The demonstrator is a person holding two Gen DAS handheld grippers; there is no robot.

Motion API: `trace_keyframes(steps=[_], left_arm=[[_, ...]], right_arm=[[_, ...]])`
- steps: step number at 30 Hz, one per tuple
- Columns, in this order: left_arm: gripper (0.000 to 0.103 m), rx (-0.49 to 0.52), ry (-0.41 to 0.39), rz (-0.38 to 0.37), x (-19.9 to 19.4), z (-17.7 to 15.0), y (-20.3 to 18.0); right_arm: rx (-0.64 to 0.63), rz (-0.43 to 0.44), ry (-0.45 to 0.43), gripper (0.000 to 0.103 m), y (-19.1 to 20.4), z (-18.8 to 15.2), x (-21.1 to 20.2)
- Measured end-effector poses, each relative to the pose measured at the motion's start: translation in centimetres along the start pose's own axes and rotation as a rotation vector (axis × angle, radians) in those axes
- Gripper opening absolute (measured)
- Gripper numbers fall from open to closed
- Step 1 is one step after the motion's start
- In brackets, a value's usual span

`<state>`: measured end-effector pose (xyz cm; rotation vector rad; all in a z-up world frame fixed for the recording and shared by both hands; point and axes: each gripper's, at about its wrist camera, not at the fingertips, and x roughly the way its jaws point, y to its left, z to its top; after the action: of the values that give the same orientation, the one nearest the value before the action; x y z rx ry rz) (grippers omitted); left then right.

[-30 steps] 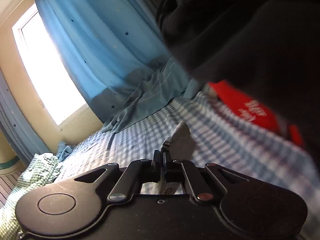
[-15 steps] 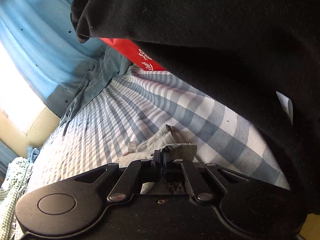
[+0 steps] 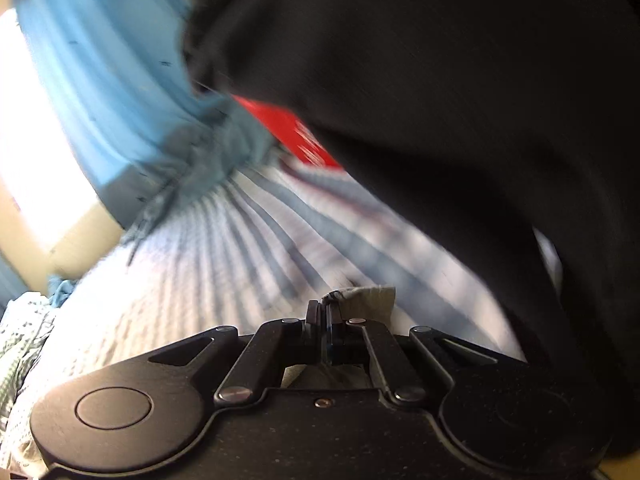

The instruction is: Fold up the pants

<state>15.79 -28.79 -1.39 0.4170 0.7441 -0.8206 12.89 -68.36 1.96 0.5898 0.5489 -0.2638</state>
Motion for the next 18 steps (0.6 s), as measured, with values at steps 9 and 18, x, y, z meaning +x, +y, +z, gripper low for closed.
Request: trace_keyframes(steps=[9, 18], left_arm=[[0.01, -0.064, -0.007, -0.052, -0.8, -0.6, 0.8], [0.086, -0.109, -0.088, -0.007, -2.1, -1.0, -0.2]], right_arm=[[0.084, -0.006, 0.007, 0.046, -2.3, -1.7, -0.9], [-0.193, -0.032, 0.024, 0.065, 2.1, 2.8, 1.9]])
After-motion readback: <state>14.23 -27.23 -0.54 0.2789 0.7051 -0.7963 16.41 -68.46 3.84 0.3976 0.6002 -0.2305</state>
